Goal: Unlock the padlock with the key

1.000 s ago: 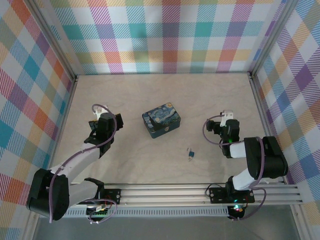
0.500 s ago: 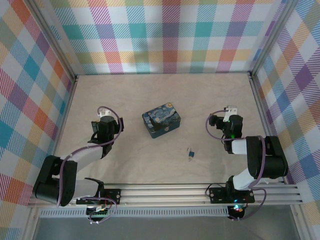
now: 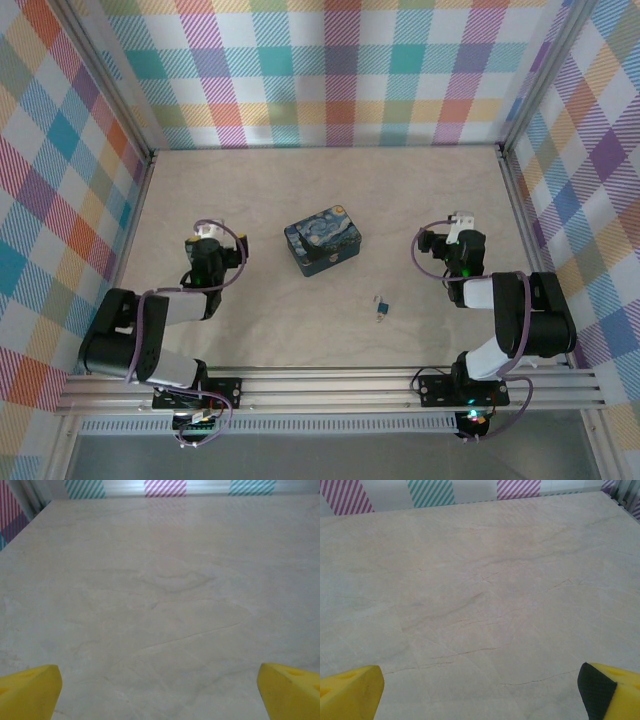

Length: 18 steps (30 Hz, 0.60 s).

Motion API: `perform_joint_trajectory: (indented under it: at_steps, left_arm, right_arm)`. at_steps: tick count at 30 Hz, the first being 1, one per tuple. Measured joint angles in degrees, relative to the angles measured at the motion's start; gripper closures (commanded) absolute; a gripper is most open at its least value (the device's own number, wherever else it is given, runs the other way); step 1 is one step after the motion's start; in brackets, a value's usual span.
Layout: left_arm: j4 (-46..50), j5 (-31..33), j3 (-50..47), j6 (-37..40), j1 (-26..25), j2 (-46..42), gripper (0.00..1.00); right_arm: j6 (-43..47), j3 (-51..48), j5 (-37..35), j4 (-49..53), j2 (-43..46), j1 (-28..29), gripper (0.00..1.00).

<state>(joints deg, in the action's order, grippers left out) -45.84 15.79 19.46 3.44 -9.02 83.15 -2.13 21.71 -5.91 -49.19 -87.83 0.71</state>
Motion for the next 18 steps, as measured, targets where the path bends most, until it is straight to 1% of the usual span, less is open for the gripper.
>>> perform_joint_trajectory:
  at_steps: [4, 7, 10, 13, 18]
  left_arm:
    - [-5.5, -1.8, -1.9, 0.0, 0.9, 4.7, 0.00]
    - [-6.8, -2.9, -2.0, 0.0, 0.9, 5.7, 0.00]
    - [-5.0, -2.9, 0.2, -0.9, 1.5, 5.9, 0.00]
    - [-3.7, -3.6, 2.9, -1.8, 3.4, 6.3, 0.00]
    - [-2.8, -4.2, 3.3, -2.6, 4.2, 6.3, 0.00]
  right_arm:
    - [0.0, 0.0, 0.0, 0.0, 0.0, 0.0, 0.00]
    - [0.0, 0.0, 0.0, 0.0, 0.0, 0.0, 0.00]
    - [0.0, 0.0, 0.0, 0.0, 0.0, 0.0, 0.00]
    - [0.0, 0.0, 0.0, 0.0, 0.0, 0.0, 0.00]
    - [0.0, 0.0, 0.0, 0.0, 0.0, 0.0, 0.00]
